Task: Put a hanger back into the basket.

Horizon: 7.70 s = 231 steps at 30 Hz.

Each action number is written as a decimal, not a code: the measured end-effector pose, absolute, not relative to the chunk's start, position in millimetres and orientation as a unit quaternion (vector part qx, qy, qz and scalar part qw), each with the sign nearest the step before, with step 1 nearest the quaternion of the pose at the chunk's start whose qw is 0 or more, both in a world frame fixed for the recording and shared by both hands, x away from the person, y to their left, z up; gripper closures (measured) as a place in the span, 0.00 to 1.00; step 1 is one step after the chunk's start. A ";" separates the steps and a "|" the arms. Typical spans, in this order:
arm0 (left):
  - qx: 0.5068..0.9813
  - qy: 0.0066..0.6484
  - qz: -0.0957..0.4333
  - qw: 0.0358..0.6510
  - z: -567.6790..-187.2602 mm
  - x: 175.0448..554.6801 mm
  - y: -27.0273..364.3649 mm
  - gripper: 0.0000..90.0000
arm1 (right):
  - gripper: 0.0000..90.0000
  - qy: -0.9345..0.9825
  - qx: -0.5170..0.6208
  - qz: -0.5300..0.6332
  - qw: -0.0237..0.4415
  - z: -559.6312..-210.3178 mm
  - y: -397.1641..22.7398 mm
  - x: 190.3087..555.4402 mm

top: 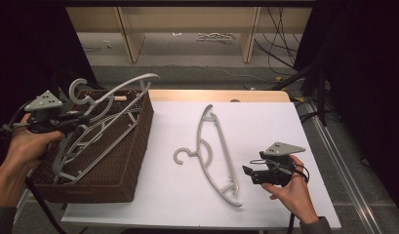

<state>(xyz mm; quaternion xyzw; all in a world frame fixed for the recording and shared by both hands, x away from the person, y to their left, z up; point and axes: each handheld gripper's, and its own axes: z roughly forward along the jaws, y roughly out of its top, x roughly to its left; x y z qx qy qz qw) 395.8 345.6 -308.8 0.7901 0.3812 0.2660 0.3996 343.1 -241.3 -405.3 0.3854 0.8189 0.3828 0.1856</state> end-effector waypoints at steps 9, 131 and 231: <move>0.780 0.410 0.262 0.394 -326.6 388.8 367.4 0.89 | 0.25 0.820 0.381 0.384 0.186 -406.6 -240.4 343.9; 0.740 0.316 0.212 0.554 -416.4 289.7 174.1 0.19 | 0.21 0.806 0.367 0.426 0.184 -412.0 -216.2 342.2; 0.774 0.277 0.221 0.524 -441.3 290.2 167.5 0.20 | 0.91 0.956 0.245 0.149 0.060 -455.2 -107.1 404.1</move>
